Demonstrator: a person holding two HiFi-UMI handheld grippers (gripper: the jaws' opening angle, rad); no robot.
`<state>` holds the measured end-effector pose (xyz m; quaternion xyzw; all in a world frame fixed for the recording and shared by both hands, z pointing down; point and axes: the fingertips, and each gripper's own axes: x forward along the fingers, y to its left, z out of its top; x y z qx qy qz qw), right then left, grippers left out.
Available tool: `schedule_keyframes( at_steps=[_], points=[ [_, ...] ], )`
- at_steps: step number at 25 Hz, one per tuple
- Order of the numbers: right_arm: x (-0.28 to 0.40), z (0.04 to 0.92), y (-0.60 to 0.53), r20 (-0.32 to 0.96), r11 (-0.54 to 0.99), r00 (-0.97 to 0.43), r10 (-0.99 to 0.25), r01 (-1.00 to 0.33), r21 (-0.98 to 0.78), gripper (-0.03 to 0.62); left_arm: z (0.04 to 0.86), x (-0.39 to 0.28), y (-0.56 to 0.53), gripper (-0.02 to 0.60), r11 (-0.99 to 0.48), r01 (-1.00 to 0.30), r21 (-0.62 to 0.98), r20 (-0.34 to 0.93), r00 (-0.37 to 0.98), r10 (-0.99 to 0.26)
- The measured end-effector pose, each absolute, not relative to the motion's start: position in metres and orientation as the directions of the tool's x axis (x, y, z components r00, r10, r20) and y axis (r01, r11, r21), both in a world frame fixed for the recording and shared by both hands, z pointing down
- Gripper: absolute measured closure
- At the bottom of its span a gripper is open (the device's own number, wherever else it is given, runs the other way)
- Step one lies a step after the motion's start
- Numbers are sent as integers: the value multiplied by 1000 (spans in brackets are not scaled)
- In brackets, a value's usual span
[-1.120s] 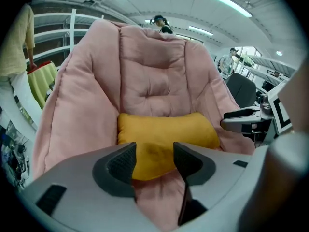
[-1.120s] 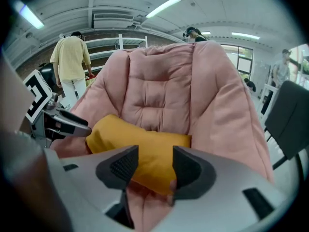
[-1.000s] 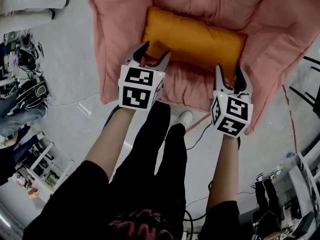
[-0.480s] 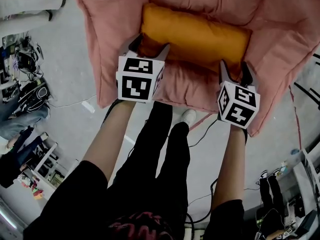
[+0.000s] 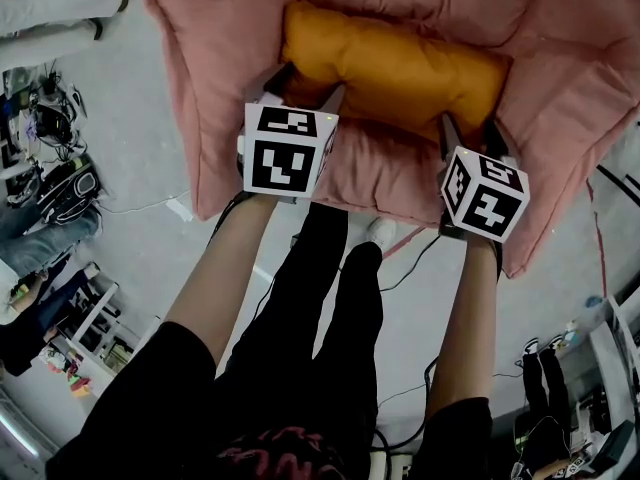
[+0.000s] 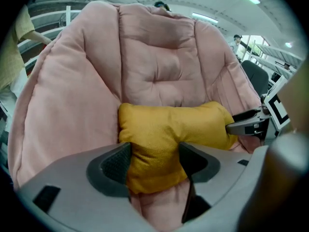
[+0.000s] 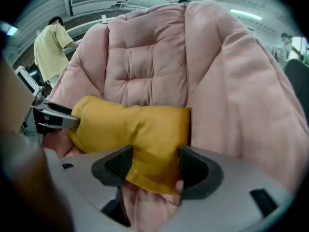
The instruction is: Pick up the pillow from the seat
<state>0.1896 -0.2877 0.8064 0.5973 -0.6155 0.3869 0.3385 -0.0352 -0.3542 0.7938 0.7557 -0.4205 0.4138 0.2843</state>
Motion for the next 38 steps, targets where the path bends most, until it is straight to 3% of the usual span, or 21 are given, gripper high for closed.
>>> schedule_keyframes(
  at_steps=[21,31,38],
  points=[
    [167,844,-300,900,-9,-46,-433,-998,-56,303,833,-39,-363,314,-507,-859,66,889,282,-362],
    [160,837,-295,901,23,-12,-434,-1000,-2,392,828,-35,-353,404,-533,-840,101,888,318,-332],
    [164,822,-290,884,14,8,-468,-1000,16,413,811,-33,-347,440,-532,-840,106,860,346,-374]
  ],
)
